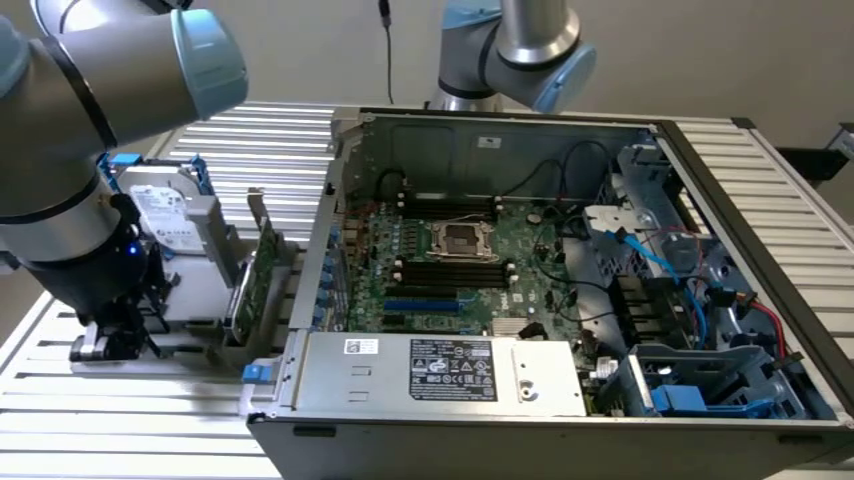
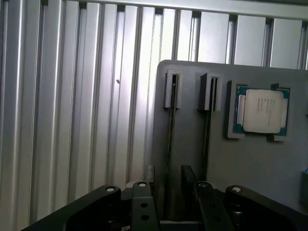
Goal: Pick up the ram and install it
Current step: 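Pick up the ram and move it above insertion slot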
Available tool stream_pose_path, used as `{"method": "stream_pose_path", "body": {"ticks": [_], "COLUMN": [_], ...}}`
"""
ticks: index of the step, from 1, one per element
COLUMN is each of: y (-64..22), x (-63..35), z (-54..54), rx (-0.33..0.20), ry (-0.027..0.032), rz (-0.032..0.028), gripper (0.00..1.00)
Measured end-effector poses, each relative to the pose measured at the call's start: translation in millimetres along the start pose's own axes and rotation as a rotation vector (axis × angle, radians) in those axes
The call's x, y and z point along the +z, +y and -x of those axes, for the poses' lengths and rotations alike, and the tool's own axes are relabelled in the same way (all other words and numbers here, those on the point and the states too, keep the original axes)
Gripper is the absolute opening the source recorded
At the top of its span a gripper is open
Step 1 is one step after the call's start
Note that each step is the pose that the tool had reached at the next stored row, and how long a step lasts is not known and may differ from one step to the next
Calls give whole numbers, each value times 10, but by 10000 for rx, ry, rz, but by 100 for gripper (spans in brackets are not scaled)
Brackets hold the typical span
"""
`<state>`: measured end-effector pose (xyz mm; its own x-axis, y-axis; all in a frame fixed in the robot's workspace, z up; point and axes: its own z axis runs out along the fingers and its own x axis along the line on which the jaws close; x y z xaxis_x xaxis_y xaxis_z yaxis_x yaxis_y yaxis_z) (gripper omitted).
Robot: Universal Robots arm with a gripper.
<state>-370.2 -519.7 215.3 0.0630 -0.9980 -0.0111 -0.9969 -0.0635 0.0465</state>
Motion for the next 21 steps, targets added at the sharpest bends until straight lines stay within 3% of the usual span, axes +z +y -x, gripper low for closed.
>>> {"method": "stream_pose_path", "body": {"ticks": [3,5,12,21], "y": [108,129,123,100], "x": [38,74,195,213], "z": [17,18,22,23], "rx": [-1,-2,-1,68], "ry": [18,20,24,60], "rz": [-185,-246,-260,-247], "gripper": [36,36,36,36]}}
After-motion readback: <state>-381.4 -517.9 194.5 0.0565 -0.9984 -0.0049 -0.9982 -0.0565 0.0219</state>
